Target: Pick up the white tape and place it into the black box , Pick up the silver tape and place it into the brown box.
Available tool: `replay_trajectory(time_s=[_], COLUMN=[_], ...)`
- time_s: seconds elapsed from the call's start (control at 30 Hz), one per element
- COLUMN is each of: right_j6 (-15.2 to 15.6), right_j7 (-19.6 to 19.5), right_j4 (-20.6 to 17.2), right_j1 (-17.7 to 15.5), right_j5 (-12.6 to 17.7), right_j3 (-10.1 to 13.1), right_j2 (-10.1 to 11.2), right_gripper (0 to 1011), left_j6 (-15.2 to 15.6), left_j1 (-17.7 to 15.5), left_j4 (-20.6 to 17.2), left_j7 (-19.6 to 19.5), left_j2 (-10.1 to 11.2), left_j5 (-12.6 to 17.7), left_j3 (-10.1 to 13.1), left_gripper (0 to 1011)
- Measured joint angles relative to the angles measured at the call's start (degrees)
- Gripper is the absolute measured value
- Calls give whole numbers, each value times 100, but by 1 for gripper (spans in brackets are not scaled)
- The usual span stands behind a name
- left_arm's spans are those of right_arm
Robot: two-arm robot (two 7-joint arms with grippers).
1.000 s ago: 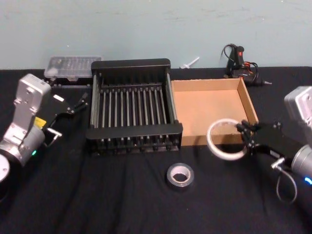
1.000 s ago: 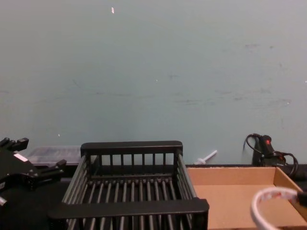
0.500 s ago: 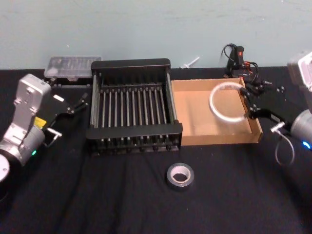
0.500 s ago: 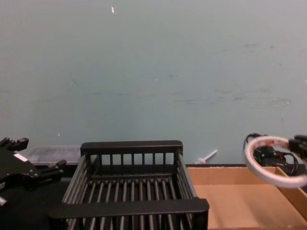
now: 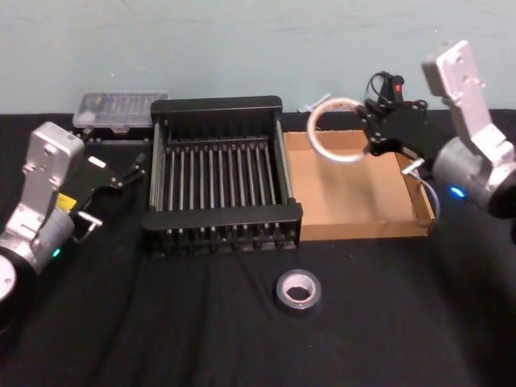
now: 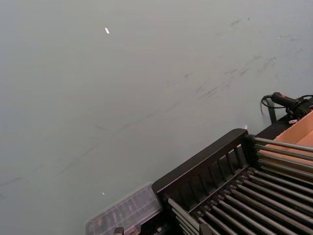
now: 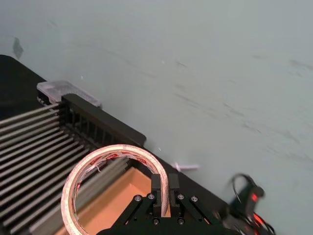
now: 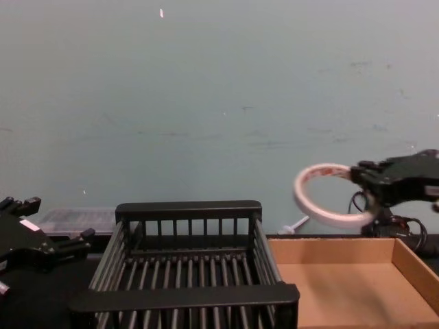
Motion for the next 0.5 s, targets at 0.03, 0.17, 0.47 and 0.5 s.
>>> replay_trajectory(time_s=[0.03,0.17,0.47,0.5], right_j6=[-30,-249,-590,-642], right_j7=[9,67,146,156], right_j4=[75,469,1135,1260], right_j1=[58,383,854,925], right_j5=[-20,-129,-279,-303], right_j3=[-37,-233,-547,-599], right_j2=[-38,-276,-696,-773], right_gripper=[95,95,94,94], left_j6=[0,0,0,0], left_j1=[0,0,0,0], left_j4=[0,0,0,0], left_j7=[0,0,0,0], left_j2=[0,0,0,0], left_j5=[0,0,0,0], left_j3=[0,0,0,0], left_gripper=[1001,1001,1001,1001])
